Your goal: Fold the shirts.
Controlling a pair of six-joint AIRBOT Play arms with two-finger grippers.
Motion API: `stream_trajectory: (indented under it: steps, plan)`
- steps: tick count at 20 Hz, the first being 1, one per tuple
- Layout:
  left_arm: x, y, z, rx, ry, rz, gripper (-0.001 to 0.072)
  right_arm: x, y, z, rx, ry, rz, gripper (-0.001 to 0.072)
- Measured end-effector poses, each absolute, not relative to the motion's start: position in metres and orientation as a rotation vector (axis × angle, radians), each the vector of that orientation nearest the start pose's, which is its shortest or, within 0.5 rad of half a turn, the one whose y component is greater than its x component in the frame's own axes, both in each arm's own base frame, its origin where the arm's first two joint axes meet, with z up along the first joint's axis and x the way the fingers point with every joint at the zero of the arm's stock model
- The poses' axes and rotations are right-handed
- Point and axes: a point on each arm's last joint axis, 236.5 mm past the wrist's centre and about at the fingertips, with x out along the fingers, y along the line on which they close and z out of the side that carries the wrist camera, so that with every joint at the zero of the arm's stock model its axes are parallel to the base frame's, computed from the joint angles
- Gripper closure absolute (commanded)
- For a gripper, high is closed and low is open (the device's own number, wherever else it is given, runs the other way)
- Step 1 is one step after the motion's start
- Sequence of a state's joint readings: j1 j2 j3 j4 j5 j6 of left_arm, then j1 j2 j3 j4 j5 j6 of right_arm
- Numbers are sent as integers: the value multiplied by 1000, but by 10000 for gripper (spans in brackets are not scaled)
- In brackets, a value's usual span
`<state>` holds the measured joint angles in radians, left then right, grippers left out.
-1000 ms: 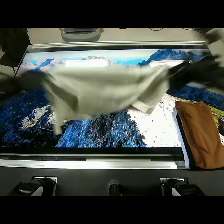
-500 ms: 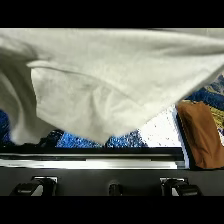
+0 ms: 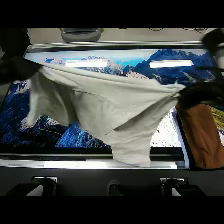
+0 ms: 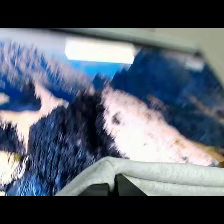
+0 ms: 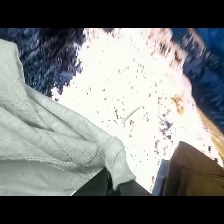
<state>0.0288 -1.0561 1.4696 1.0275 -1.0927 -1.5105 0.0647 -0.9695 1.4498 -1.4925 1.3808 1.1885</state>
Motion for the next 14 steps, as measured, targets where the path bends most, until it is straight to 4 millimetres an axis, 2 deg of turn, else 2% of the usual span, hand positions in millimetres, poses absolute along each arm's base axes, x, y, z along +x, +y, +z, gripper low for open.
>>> stream_trajectory:
  steps: [2,5,8,9,10,11,12,13,14]
  plan:
    - [450,-97,207,-383,735,-364,677,393,42,160,-306,932,283,658]
    - [504,-101,141,-434,813,-370,677,457,49,96,-221,939,256,658]
    - [532,-107,77,-492,909,-373,675,491,67,40,-69,966,259,658]
    - [534,-110,58,-509,949,-378,567,498,75,24,-11,979,265,657]
    - [534,-114,43,-529,986,-388,243,502,82,11,42,993,271,588]
    - [531,-116,32,-541,1022,-398,66,505,87,4,84,995,274,355]
    - [529,-117,25,-554,1052,-408,67,509,90,2,114,992,276,77]
    - [526,-115,24,-561,1071,-416,67,511,89,4,129,989,280,8]
    - [523,-108,24,-565,1092,-421,67,513,84,11,123,978,289,9]
